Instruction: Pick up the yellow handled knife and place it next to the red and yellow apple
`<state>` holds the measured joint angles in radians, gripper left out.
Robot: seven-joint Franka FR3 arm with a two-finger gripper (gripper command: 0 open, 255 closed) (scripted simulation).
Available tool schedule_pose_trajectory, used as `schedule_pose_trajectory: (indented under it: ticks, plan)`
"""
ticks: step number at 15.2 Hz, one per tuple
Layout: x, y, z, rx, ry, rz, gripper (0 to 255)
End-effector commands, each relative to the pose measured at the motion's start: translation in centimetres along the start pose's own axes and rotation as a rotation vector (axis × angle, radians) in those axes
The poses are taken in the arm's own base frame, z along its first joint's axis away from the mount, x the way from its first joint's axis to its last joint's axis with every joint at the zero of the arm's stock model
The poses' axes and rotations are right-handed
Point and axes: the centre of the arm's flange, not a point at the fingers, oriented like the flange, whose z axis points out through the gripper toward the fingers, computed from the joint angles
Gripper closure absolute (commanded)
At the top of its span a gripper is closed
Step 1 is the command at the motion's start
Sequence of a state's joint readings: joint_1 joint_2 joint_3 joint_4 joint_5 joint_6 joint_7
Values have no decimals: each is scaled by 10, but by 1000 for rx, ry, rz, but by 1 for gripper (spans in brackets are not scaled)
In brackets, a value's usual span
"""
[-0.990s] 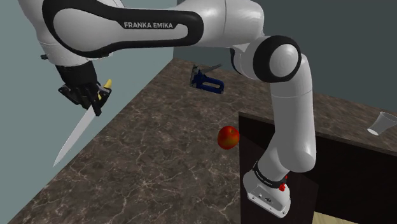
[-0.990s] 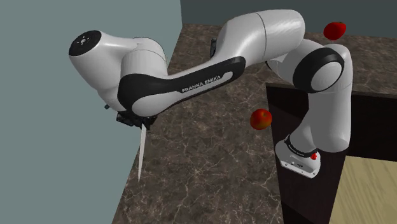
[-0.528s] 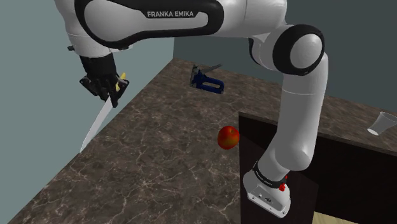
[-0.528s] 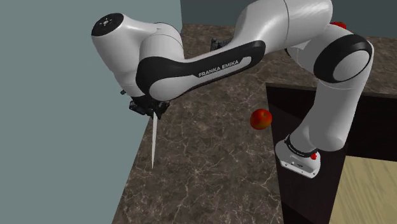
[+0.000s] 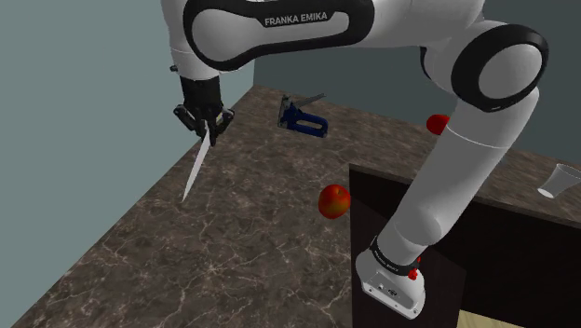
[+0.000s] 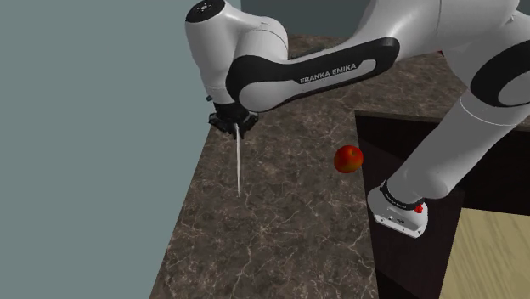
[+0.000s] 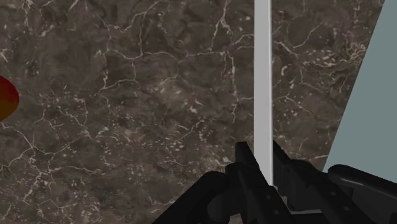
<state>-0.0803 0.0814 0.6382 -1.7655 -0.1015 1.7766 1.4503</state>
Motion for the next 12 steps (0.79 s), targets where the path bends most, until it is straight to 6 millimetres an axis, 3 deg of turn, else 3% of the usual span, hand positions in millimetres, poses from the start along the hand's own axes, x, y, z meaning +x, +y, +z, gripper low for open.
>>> schedule_pose_trajectory:
  ticks: [1,12]
  plan:
    - [19,20,2,0,-1,-1,255]
    - [112,131,13,0,-1,-1,255]
